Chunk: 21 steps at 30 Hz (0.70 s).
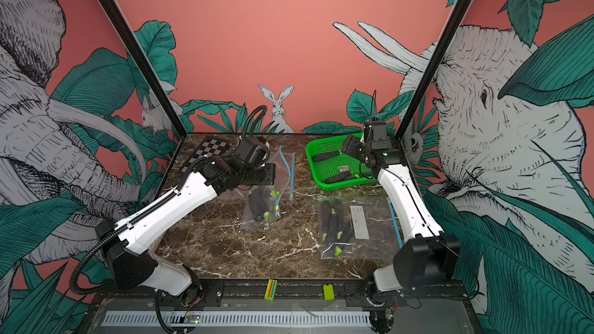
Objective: Place the eggplant in a zip-top bag and seal the zipper
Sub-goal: Pick up the eggplant from the basket.
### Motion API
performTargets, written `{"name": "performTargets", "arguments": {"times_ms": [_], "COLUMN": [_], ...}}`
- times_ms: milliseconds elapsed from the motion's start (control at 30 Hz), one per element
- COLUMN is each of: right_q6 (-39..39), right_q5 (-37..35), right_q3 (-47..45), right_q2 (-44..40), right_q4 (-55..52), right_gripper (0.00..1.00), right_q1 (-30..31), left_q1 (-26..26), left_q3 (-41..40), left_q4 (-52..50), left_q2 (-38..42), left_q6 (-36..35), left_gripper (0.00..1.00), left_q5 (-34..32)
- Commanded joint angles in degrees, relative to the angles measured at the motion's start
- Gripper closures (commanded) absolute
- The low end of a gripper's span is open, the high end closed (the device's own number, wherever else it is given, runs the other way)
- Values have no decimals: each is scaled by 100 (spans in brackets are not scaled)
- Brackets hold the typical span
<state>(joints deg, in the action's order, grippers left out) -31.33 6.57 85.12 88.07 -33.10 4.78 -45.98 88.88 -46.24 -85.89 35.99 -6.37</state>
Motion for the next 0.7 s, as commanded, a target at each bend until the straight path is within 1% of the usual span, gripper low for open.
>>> {"name": "performTargets", "arguments": {"times_ms": [0,100,200,300,400,500,600,667], "right_q6": [-49,93,292,663,1261,1686,2045,2217], "right_q5": [535,321,70,-485,-965,-1327,-1586,-1620], "right_q3": [757,1443,2000,2528,2931,3256,3446,3540], "right_q2": [925,1655,2262,2830,3298,3693,3975,4112], "right_q4": [-1006,-1300,-1415,-1661,-1780,-1882,-1927,-1966], "right_gripper": [18,18,20,20,24,26,27,28], "right_q1": [-352,-473,-478,-478,-478,-487,-504,-538], "left_q1": [-2,-4,6,9,18,18,14,15], "left_q3": [-33,-38,-42,-29,-44,-80,-89,-129], "left_q4": [123,150,161,137,141,174,201,250], "left_q2": [204,178,160,142,134,117,90,107], "left_q6": [0,1,-13,-32,-30,-6,14,31], "left_gripper": [100,100,100,100,100,100,100,100], "left_q5": [28,57,53,51,86,136,214,245]}}
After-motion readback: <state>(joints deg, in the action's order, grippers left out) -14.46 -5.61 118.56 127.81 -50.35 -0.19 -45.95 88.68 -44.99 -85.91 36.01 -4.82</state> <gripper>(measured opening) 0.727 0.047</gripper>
